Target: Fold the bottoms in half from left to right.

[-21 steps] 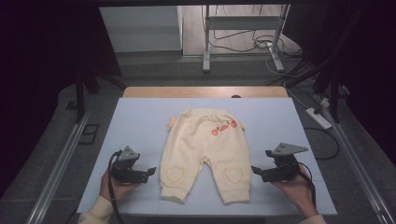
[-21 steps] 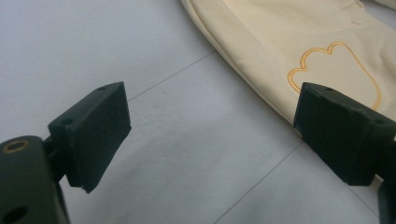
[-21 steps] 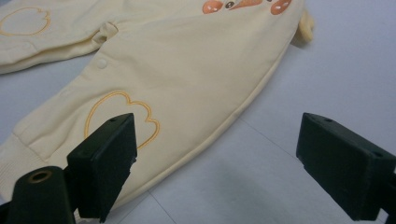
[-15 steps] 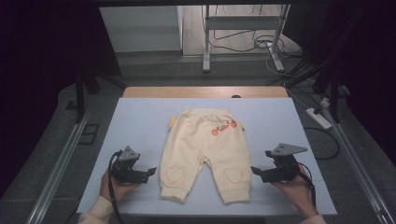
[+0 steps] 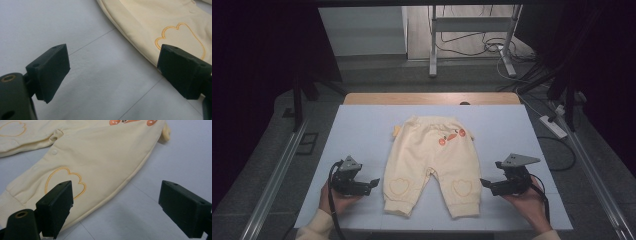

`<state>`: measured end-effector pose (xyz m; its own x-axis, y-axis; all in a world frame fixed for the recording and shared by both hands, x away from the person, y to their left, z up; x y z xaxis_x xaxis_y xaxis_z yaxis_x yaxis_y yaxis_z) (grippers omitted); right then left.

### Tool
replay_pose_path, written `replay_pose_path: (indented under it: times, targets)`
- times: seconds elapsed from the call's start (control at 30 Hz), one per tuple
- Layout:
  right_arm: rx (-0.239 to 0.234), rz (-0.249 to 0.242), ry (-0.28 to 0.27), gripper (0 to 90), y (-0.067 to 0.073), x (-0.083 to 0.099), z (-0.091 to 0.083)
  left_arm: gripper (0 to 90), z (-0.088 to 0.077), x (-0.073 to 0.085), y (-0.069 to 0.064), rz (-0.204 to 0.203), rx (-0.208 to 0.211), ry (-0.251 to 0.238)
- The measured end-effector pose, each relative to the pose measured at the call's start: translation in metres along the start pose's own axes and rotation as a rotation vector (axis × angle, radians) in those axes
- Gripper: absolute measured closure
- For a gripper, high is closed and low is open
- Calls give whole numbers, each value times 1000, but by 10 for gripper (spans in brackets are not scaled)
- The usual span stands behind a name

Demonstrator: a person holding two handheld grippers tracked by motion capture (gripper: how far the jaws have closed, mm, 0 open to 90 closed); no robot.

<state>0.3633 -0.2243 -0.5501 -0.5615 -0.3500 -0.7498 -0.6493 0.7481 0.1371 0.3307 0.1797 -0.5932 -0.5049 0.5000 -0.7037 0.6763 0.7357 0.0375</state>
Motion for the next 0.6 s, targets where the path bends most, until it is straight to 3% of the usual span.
replay_pose_path:
  times: [0.17, 0.43, 0.6]
  targets:
    - [-10, 2, -9, 115, 0, -1, -1, 106, 1, -1, 2, -6, -4, -1]
    - [-37, 27, -40, 30, 4, -7, -6, 106, 1, -2, 2, -11, -3, -3]
    - [-24, 8, -38, 16, 8, -10, -5, 106, 0, -3, 3, 1, -9, -5]
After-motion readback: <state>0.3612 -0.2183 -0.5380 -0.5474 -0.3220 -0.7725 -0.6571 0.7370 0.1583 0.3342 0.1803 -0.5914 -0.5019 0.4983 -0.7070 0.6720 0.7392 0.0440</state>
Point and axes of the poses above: each handheld gripper's, and its own axes: z roughly forward along the jaws, x roughly out of its underside, y roughly to its left, the point moved 10 cm from there along z, roughly forward along the jaws, and after that the axes turned 10 degrees about z, right-handed, at the moved point
